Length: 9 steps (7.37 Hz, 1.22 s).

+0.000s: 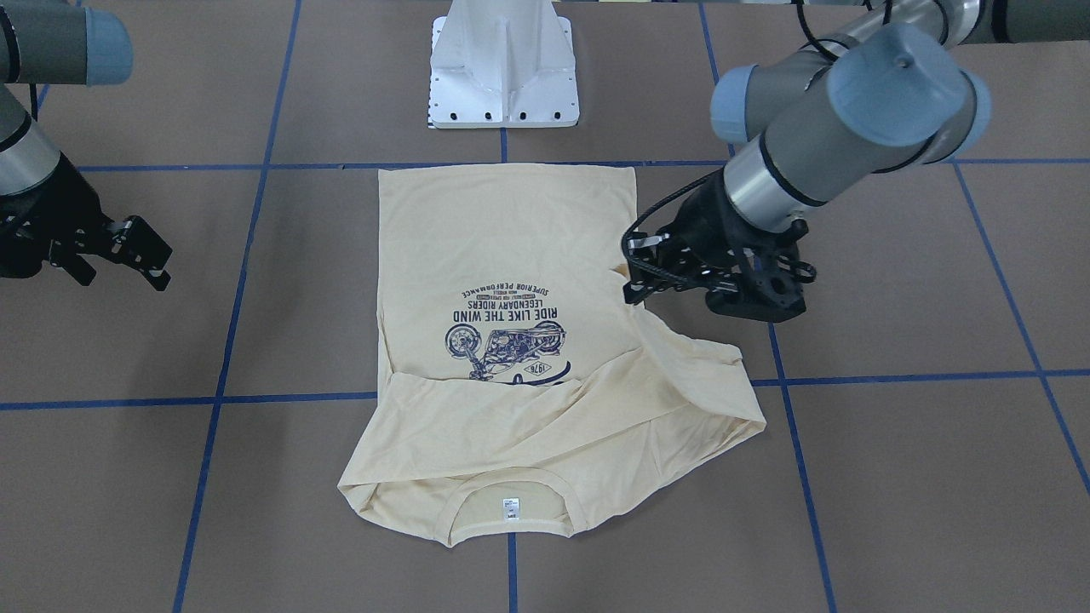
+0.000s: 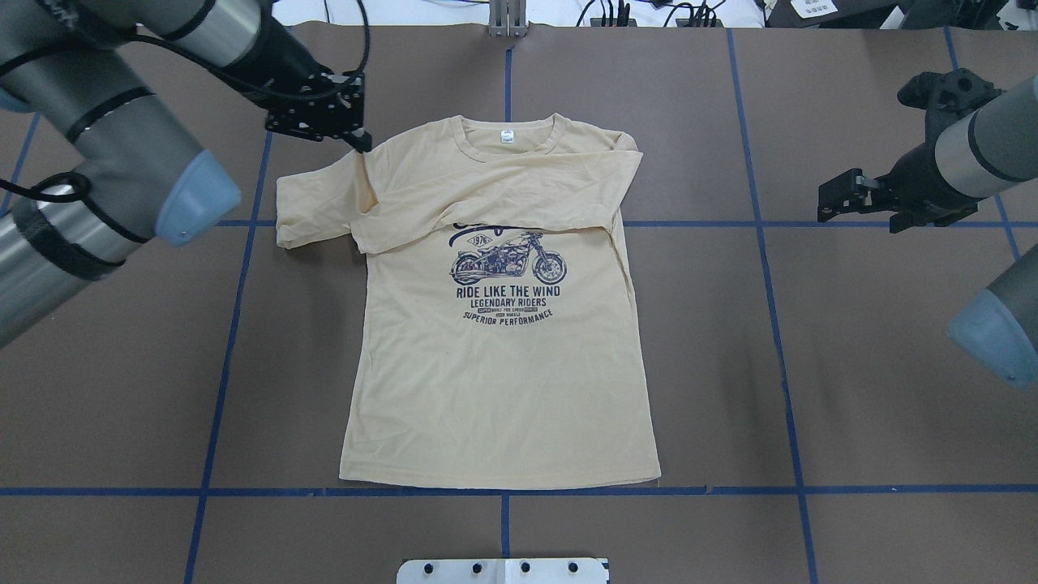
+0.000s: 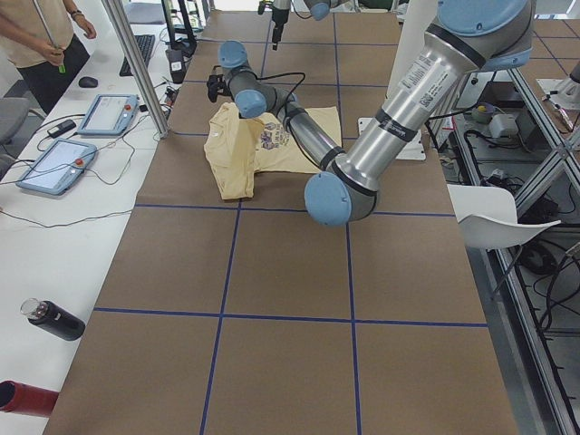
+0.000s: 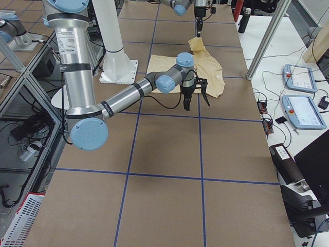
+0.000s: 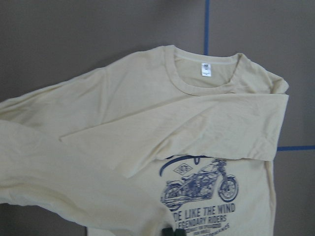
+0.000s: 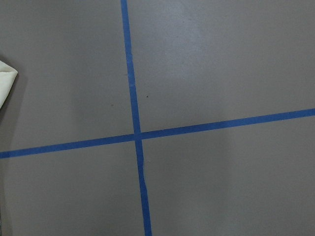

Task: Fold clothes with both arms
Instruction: 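Fold the sleeve with the left gripper across the shirt toward the collar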

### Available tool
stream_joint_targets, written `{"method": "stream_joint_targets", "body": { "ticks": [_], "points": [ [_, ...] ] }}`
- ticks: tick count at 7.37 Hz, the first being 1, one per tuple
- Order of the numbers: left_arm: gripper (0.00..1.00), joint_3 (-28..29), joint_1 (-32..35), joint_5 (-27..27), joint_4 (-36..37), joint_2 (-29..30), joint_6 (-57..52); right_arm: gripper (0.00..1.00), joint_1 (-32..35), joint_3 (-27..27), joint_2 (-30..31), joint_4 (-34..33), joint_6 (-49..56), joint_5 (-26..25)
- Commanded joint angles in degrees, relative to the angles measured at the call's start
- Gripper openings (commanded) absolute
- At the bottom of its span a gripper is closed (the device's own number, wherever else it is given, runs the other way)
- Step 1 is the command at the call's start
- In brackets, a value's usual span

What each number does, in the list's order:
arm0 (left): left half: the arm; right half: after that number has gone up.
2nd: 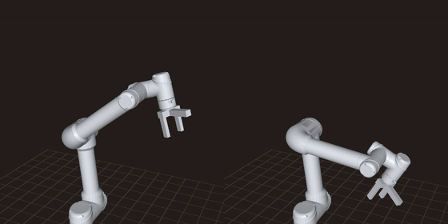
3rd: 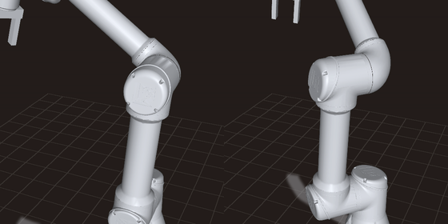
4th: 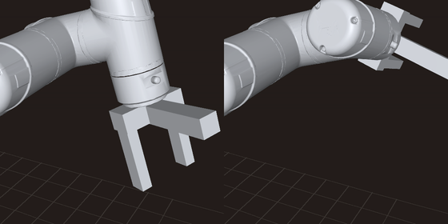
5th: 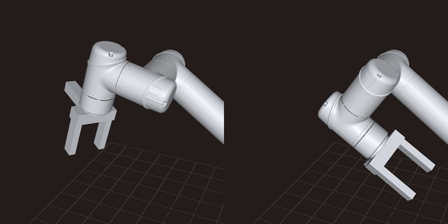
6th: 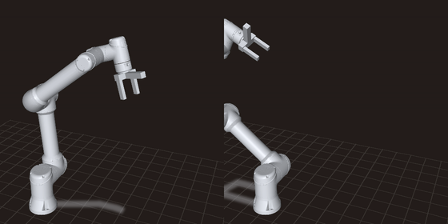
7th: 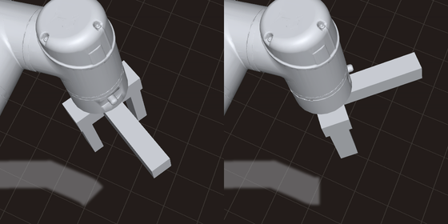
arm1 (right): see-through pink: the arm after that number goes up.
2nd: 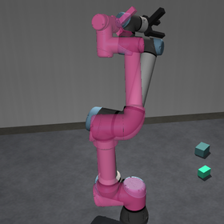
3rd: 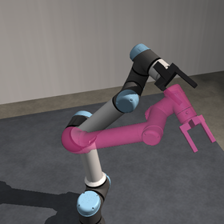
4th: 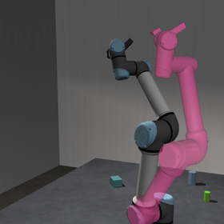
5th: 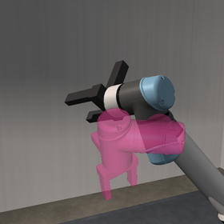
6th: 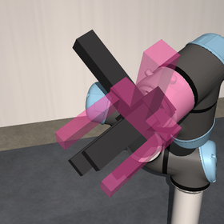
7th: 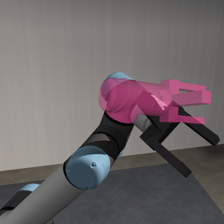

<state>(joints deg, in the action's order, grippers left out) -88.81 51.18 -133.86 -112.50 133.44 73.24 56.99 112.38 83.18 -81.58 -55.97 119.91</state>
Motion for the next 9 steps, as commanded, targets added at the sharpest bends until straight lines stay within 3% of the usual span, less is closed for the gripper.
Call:
{"method": "stream_joint_targets", "body": {
  "ticks": [1, 2, 3, 9],
  "points": [
    [0.0, 7.73, -5.02, 6.92, -6.4, 7.94, 8.38, 1.0, 1.09, 0.12, 0.31, 0.1, 0.16, -0.11],
    [0.0, 13.95, -5.47, 7.46, -7.12, 13.37, 9.11, 1.0, 1.36, -0.06, 0.57, 0.1, 0.16, -0.37],
    [0.0, 16.88, -6.52, 9.56, -9.39, 15.17, 10.16, 1.0, 1.36, -0.15, 0.49, 0.01, 0.16, -0.81],
    [0.0, 29.45, -10.12, 20.8, -20.72, 20.8, 16.3, 1.0, 1.45, -0.32, 0.66, 0.01, 0.25, -1.34]
  ]
}}
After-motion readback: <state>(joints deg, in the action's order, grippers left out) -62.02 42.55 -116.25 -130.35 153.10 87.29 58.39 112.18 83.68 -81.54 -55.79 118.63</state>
